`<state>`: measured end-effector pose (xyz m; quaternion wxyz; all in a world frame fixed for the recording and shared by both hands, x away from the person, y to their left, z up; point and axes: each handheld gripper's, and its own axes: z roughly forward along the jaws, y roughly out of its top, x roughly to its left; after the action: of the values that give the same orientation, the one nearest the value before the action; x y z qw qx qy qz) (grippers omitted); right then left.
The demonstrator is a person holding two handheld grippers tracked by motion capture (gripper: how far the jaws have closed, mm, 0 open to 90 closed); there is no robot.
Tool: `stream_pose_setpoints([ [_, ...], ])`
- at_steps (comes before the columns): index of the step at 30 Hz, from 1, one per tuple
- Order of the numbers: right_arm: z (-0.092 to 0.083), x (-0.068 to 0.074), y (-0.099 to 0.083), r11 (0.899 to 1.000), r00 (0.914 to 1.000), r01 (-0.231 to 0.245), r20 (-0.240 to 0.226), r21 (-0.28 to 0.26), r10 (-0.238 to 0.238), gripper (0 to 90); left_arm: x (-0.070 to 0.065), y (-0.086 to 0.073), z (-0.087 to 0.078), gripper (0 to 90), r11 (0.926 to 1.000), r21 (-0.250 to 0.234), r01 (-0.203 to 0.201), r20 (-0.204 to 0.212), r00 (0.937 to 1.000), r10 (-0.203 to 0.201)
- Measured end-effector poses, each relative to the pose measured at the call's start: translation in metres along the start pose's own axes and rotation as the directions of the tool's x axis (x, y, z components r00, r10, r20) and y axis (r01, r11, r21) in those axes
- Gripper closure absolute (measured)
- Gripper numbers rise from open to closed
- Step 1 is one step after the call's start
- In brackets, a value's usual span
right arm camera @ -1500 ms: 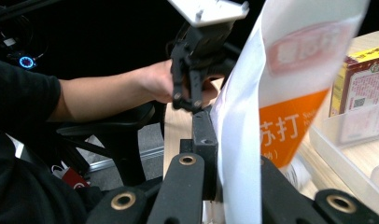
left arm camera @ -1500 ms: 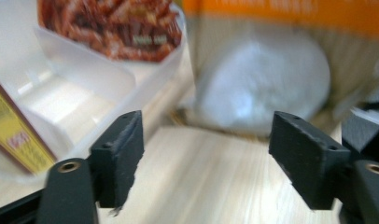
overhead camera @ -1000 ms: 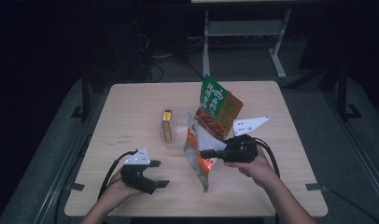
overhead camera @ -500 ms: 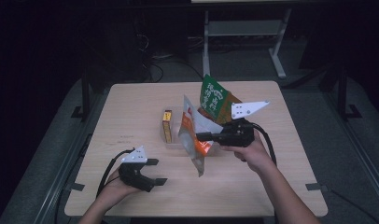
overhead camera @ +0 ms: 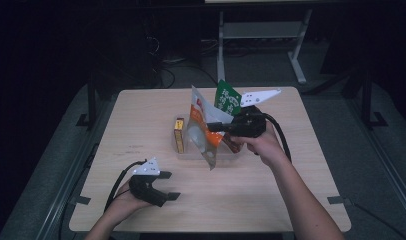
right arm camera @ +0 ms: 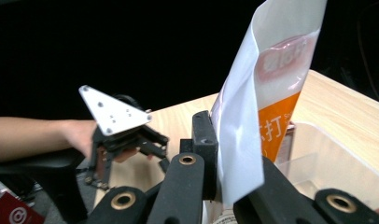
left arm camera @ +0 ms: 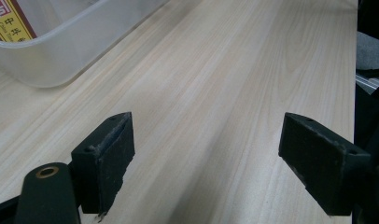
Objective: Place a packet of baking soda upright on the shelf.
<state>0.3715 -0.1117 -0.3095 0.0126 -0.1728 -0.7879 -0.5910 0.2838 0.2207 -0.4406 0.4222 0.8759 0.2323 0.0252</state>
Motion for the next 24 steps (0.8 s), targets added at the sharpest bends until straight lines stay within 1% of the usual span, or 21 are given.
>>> stream_pose_setpoints([
  [2,0.002,-0.005,0.002,1.0,0.9998,-0.005,0.019,0.005,0.005,90.0,0.0,0.0,0.001,18.0,1.0,0.005,0.005,0.005,1.0,-0.005],
  [4,0.005,-0.009,0.003,1.0,0.9995,-0.015,0.029,0.006,0.015,90.0,0.0,-0.001,0.002,18.0,0.9999,0.012,0.0,0.007,1.0,0.0],
  [5,0.006,-0.011,0.003,1.0,0.9992,-0.012,0.038,0.007,0.011,90.0,-0.001,-0.001,0.002,18.0,0.9999,0.013,-0.001,0.01,0.9999,0.001],
  [7,0.009,-0.015,0.003,1.0,0.9986,-0.027,0.046,0.008,0.027,90.0,-0.001,-0.001,0.003,18.0,0.9999,0.013,0.001,0.013,0.9999,-0.001],
  [12,0.014,-0.024,0.004,0.999,0.9969,-0.04,0.068,0.011,0.039,90.0,-0.001,-0.001,0.003,18.0,0.9998,0.018,-0.006,0.015,0.9999,0.006],
  [16,0.019,-0.03,0.006,0.999,0.9945,-0.052,0.092,0.01,0.051,90.0,-0.002,-0.001,0.004,18.0,0.9998,0.019,-0.003,0.018,0.9998,0.003],
  [20,0.024,-0.033,0.008,0.998,0.9924,-0.062,0.107,0.007,0.06,90.0,-0.002,-0.001,0.004,18.0,0.9997,0.025,-0.006,0.019,0.9998,0.005],
  [24,0.031,-0.035,0.008,0.997,0.9882,-0.074,0.135,0.01,0.072,90.0,-0.002,-0.001,0.004,18.0,0.9995,0.029,-0.01,0.021,0.9997,0.01],
])
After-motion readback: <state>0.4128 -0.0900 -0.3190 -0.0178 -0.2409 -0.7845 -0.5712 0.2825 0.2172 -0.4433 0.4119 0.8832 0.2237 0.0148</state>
